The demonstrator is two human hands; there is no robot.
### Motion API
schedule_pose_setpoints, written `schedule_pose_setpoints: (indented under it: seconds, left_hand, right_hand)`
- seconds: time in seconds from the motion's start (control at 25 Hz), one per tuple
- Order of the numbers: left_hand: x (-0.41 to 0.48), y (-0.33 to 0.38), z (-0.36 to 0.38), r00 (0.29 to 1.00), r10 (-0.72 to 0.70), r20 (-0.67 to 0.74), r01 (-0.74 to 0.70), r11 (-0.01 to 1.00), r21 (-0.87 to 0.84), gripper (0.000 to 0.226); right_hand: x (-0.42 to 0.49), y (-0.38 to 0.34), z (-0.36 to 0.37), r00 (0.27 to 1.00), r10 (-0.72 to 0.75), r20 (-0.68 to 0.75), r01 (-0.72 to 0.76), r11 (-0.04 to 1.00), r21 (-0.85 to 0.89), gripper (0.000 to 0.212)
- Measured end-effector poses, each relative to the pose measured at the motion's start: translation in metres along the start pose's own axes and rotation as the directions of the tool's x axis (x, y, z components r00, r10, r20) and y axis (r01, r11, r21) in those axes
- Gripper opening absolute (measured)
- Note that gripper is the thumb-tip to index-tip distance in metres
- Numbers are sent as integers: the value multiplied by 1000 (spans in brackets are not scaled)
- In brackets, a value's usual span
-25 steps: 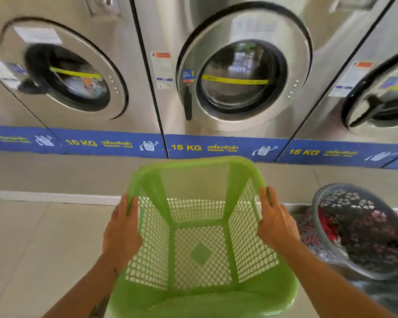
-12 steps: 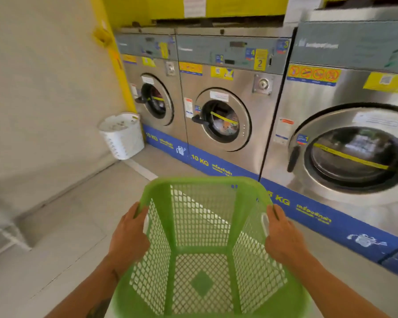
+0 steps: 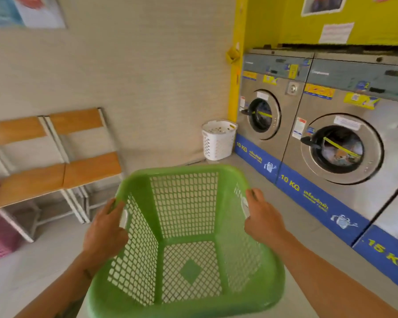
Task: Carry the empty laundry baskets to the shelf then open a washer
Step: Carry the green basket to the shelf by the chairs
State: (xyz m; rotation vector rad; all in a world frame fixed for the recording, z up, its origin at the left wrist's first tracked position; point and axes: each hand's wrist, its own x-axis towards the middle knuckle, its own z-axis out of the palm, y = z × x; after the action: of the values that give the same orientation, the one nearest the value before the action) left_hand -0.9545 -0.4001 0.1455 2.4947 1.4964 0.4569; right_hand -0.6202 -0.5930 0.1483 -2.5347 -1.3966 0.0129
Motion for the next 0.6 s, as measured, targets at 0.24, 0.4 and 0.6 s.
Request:
schedule_pose_setpoints:
  seconds: [0.24,0.4,0.6]
  left_hand:
    - [-22,-178,-78,974,-189,-122,190,982,-4,90]
    - [-39,-271,-120,914,-330,-234,332,943,-34,86]
    - [-34,-367,-143,804,-484,-346,500,865,-48,89]
  right_hand:
    - [41,-203,39,967,-250,39,249,968,34,60]
    - [83,-323,65,904,-422,70,417,906,67,68]
    - [147,-461,112,804,-587,93,576,809,117,74]
